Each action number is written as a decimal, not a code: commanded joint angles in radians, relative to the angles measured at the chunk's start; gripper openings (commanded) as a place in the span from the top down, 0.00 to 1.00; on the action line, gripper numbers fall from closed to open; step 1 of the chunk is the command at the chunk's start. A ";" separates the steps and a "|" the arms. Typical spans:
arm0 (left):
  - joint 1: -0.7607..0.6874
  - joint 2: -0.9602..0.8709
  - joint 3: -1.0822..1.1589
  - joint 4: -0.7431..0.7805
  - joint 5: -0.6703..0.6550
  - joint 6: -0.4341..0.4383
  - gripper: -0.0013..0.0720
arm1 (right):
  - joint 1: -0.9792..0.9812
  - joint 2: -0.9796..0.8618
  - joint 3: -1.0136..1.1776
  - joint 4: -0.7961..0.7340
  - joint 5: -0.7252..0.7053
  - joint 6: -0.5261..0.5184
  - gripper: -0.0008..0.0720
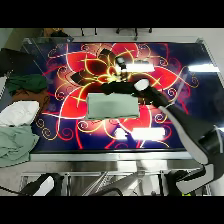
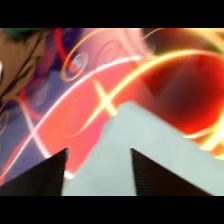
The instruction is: Fold the shirts.
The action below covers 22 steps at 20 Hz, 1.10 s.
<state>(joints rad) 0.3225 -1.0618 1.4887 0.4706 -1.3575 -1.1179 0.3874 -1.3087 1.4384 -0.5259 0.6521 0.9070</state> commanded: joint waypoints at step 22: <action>0.019 0.023 -0.057 0.008 -0.058 0.018 0.95 | -0.312 -0.178 -0.106 -0.007 0.356 0.126 0.96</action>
<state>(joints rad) 0.3405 -1.0397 1.4322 0.4732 -1.4063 -1.1004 0.0711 -1.5085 1.3029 -0.5766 1.0111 1.0664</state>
